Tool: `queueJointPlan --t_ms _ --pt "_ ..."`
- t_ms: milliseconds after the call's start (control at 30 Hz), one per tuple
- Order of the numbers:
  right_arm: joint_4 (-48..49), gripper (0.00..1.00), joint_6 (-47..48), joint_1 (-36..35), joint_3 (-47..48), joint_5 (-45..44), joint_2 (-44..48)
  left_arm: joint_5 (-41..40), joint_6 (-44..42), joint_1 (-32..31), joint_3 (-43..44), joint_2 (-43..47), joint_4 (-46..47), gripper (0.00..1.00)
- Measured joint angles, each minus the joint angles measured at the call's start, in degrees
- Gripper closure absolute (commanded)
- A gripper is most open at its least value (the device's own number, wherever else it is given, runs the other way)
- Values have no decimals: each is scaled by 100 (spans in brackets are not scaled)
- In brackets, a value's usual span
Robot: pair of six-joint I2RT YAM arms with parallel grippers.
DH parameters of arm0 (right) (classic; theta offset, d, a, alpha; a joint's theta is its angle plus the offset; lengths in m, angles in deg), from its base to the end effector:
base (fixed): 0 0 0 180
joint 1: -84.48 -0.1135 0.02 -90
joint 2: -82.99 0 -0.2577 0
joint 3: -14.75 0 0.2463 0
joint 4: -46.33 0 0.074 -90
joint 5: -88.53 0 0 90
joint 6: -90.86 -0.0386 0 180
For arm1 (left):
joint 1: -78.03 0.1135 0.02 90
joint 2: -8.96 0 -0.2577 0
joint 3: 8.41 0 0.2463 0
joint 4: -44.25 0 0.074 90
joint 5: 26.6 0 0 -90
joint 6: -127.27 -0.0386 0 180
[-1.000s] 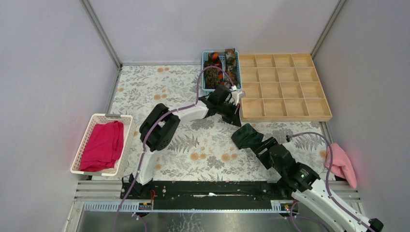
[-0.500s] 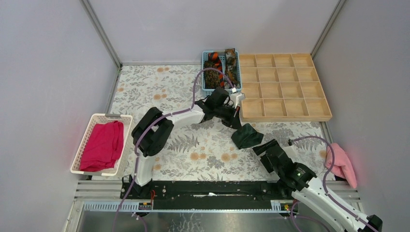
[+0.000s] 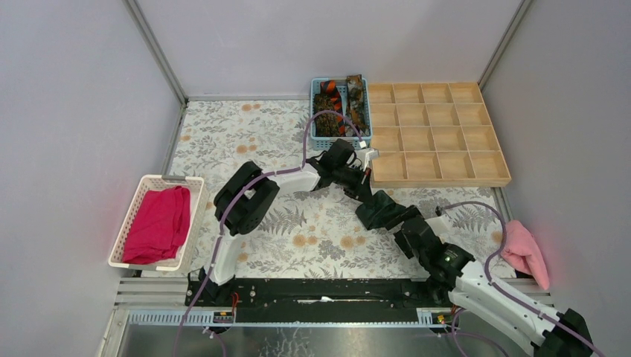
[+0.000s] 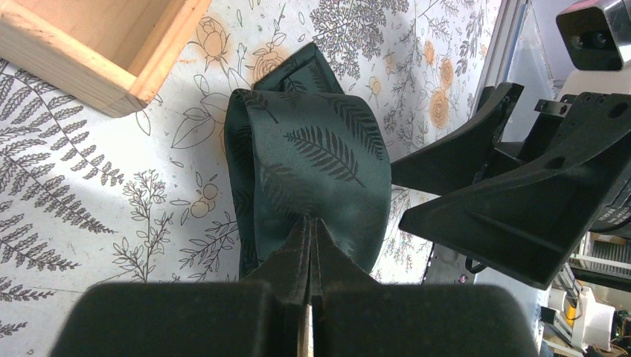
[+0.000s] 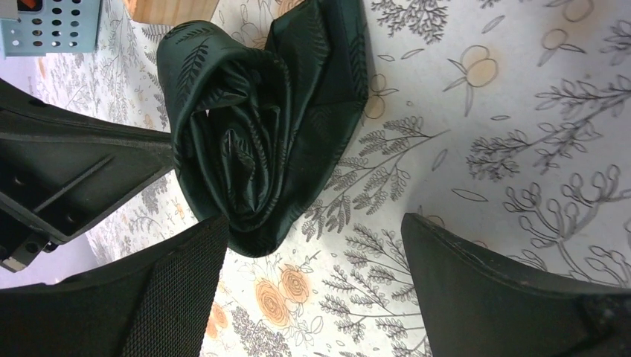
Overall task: Roll the ties
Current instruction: Pick up the tie at the center of the board.
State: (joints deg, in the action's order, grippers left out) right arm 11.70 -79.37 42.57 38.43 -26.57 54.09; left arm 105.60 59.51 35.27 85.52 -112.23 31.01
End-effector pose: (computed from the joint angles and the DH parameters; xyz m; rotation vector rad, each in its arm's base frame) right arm 0.1027 0.0702 0.1458 0.9666 2.0628 0.6839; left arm 0.3131 -0.3248 0.1545 0.8578 2.3132 -1.3922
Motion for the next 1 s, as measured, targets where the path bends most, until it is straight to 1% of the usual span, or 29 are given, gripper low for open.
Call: queueJointPlan --t_ms 167,300,367,600,767,1000 --pt "675 12 107 4 160 -42 -981 -11 -4 7 0 -2 20 100" --pt "1268 12 186 83 269 -39 -1690 -26 -9 24 -4 -2 22 100" --pt "1532 11 223 192 269 -15 -1880 -24 -11 42 -31 -2 48 100" --pt "2430 10 415 769 168 291 -2286 -28 -9 188 -138 -4 94 100" --pt "2957 10 533 859 142 367 -2614 -28 -7 240 -173 -28 162 100" --pt "3976 7 737 909 251 533 -3508 -24 4 240 -197 -164 260 100"
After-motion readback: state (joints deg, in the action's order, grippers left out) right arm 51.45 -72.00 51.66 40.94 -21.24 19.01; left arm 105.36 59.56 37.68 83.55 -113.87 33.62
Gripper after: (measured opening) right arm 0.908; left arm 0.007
